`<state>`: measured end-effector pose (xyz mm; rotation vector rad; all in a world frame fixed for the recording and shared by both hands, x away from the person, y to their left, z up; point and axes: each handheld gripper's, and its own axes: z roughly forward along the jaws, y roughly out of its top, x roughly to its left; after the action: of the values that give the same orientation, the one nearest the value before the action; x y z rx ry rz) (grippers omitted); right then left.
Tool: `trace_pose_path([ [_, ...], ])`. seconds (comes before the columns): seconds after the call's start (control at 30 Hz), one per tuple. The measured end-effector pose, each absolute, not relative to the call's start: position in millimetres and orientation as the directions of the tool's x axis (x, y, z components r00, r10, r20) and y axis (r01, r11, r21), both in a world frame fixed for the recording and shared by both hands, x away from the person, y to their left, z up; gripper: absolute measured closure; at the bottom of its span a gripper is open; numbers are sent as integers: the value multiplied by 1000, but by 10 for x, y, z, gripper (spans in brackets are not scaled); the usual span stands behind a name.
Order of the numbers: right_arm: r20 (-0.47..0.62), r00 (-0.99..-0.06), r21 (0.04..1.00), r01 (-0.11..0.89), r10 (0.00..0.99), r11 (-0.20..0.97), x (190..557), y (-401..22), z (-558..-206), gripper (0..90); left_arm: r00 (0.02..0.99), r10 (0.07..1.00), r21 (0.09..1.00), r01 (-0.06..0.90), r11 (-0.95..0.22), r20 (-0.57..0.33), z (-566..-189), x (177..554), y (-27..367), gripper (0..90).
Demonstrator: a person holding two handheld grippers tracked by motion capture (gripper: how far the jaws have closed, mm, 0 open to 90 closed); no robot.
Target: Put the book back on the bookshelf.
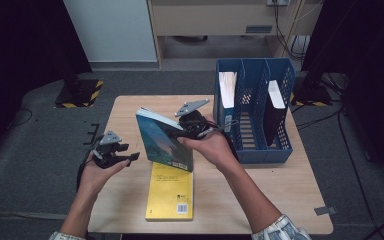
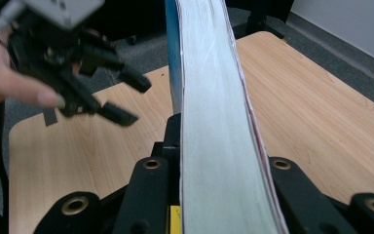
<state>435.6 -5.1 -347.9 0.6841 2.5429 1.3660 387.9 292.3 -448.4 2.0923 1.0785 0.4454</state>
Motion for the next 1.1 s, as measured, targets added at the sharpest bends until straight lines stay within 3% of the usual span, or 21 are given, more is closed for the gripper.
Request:
trace_pose_path([
  [0.1, 70, -878, 825, 318, 474, 467, 4363, -56, -3483, 732, 555, 832, 719, 589, -370, -27, -4734, 3833, 2954, 205],
  [0.27, 84, -868, 823, 337, 489, 457, 4386, -64, -3481, 734, 515, 855, 694, 637, -335, -60, -4966, 3835, 3037, 74],
  [0.73, 276, -768, 784, 528, 577, 327, 4646, -112, -3436, 739, 512, 856, 660, 668, -344, -72, -5136, 3843, 3076, 63],
  [1.1, 288, -740, 779, 550, 607, 301, 4637, -213, -3365, 738, 519, 854, 636, 673, -378, -42, -5211, 3850, 3045, 63],
])
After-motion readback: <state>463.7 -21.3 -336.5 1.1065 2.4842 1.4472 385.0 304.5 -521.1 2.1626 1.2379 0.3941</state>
